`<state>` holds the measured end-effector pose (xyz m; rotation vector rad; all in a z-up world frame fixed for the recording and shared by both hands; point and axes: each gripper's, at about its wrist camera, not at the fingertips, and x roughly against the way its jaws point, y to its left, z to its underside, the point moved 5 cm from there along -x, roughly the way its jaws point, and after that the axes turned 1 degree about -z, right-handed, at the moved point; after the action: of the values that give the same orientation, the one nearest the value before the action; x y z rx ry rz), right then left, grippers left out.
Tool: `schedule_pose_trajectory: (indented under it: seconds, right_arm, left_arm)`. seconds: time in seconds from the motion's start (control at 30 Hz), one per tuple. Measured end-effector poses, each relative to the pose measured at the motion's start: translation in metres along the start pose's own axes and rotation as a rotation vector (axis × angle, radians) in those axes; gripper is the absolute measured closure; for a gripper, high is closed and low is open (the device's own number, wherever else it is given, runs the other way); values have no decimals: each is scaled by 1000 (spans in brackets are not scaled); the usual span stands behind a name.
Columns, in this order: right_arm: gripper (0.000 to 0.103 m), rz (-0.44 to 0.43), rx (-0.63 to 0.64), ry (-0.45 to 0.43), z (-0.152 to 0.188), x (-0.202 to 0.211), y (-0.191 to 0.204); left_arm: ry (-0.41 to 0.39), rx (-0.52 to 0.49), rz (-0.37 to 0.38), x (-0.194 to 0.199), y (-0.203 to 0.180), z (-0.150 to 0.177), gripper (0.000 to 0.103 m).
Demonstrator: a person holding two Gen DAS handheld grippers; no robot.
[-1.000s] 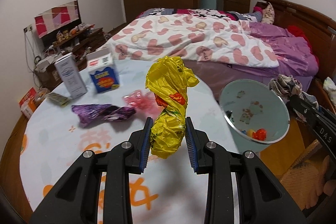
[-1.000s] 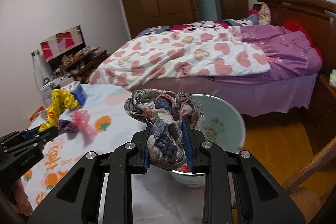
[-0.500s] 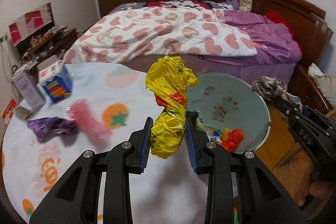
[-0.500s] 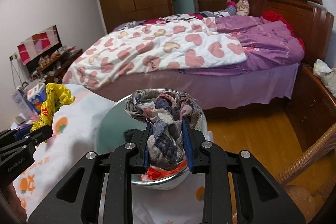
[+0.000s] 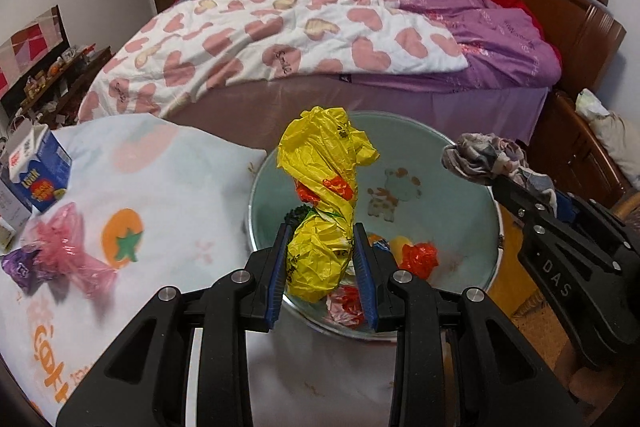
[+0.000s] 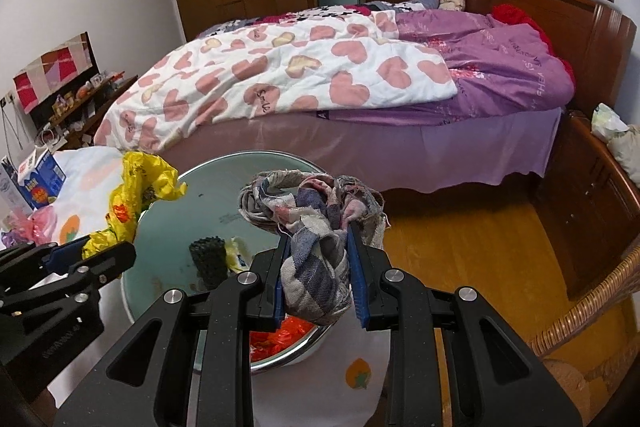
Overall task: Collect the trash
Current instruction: 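Carry the cloth rag and yellow bag over the blue bin, then open both tools over the bin to drop rag and yellow bag, then move both open tools back over the purple wrapper and pink bag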
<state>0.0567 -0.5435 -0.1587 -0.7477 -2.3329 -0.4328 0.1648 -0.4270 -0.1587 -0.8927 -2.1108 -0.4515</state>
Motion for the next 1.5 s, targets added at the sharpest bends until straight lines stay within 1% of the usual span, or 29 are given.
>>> schedule_pose_trajectory:
  seconds: [0.13,0.27,0.33,0.4,0.43,0.5,0.57,0.63,0.67,0.73,0.83,1.0,1.03,1.23,1.5]
  right_arm:
    - [76,-2,6,18,-1,-8,-1]
    - [75,-3,13,25,-1,-10,-1]
    - [74,-9,13,32,0,-11,0]
    - [70,-12,9,34,0,-12,0]
    - [69,-10,10,32,-1,-12,0]
    - [66,-12,5,31,-2,-12,-1]
    - [64,-15,-1,18,-4,-7,-2]
    - [62,-13,-5,0,-6,-2,-2]
    - [59,-12,-10,-11,-8,2,-2]
    - [50,-8,-17,-32,-11,9,-2]
    - [45,0,-20,-59,-15,19,-1]
    - [36,-2,-25,-87,-16,34,7]
    - [35,-4,-22,-94,-16,37,10]
    - [35,-30,-6,-94,-12,44,35]
    - [35,-80,32,-86,-7,50,77]
  left_arm:
    - [31,6,0,-15,-2,1,72]
    - [39,-2,9,-21,-6,1,72]
    - [41,-4,9,-23,-7,1,69]
    - [47,2,16,-23,-7,2,68]
    - [48,6,16,-22,-6,2,62]
    - [43,13,13,-19,-4,1,53]
    - [26,10,-4,-13,-2,1,48]
    - [12,13,-12,-7,1,0,40]
    - [6,17,-14,-4,3,0,38]
    - [-2,26,-22,1,6,-2,28]
    - [-23,34,-47,11,14,-3,20]
    - [-62,38,-91,30,29,-1,13]
    - [-70,40,-104,35,33,0,12]
    - [-86,67,-157,54,59,11,9]
    - [-86,144,-231,76,112,32,7]
